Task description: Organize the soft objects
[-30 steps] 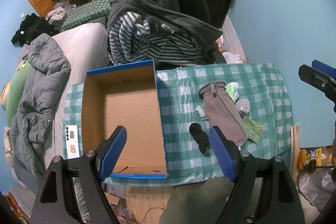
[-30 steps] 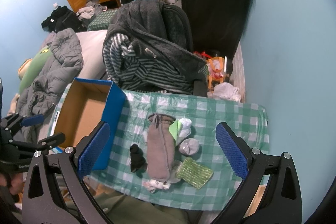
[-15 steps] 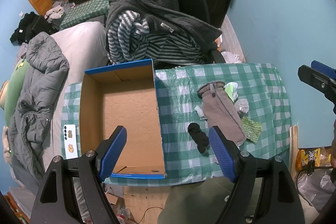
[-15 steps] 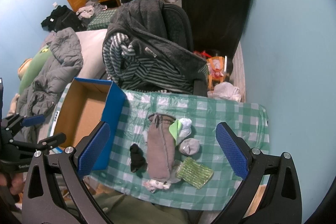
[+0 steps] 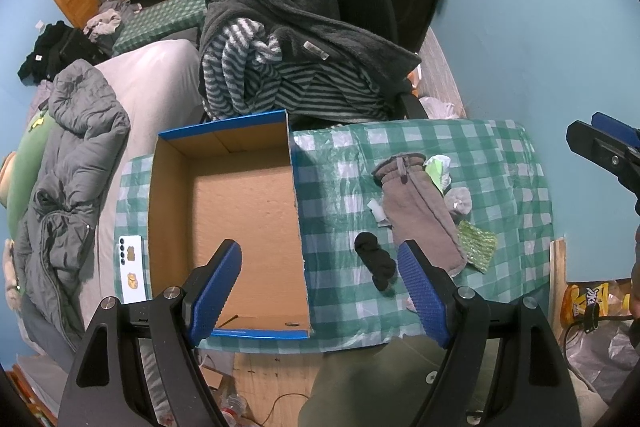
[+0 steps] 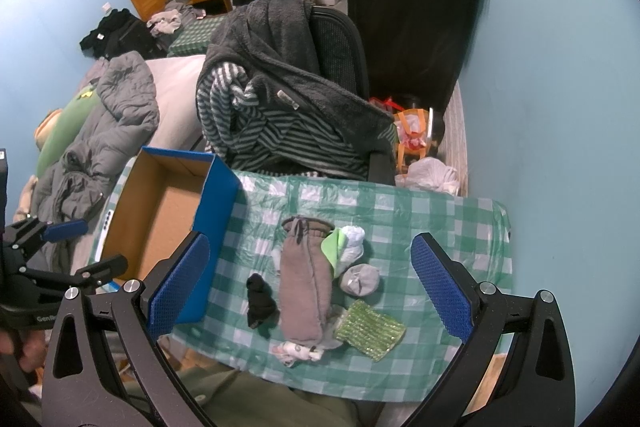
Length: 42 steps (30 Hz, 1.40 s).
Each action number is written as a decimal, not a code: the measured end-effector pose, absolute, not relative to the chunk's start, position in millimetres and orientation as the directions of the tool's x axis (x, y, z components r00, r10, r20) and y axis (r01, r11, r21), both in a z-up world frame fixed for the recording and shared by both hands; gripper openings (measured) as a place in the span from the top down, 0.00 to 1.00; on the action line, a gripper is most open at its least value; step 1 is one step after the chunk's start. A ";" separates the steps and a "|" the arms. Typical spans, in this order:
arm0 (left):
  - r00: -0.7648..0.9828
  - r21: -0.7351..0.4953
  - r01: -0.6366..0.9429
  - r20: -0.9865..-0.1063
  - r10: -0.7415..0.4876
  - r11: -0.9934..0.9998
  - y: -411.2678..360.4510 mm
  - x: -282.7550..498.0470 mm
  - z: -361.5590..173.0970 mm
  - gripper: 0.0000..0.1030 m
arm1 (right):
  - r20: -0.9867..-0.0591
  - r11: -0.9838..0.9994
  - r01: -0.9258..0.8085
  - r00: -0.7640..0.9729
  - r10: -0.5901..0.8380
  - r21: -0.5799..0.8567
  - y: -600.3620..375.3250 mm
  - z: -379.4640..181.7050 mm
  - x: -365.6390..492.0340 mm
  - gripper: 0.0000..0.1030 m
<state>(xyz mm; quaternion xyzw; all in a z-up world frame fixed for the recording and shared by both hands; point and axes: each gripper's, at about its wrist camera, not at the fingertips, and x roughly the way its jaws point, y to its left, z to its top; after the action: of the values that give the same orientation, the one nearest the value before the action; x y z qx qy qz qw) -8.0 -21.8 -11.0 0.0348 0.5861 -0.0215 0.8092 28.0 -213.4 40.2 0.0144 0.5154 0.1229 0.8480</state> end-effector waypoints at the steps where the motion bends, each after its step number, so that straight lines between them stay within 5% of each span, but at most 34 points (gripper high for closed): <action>1: 0.312 0.029 0.074 -0.950 0.005 0.997 -19.8 -6.9 -10.3 0.21 | -0.870 0.969 -0.193 0.438 0.224 0.152 -213.5 40.1 28.1 0.03; 22: 0.287 0.023 0.073 -0.958 0.001 0.997 -25.0 -5.0 -20.7 0.21 | -0.877 0.971 -0.186 0.430 0.215 0.147 -213.6 43.5 29.6 0.03; 42: 0.131 0.036 0.143 -0.991 0.017 0.989 -44.6 18.3 -96.6 0.21 | -0.919 0.979 -0.148 0.348 0.186 0.142 -259.7 -30.4 26.9 0.03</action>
<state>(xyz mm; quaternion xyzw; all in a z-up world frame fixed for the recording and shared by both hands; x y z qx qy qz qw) 18.3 -44.6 -96.6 0.0610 0.6577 -0.0421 0.7497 26.9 -259.7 -30.4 0.0166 0.5617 0.1018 0.8209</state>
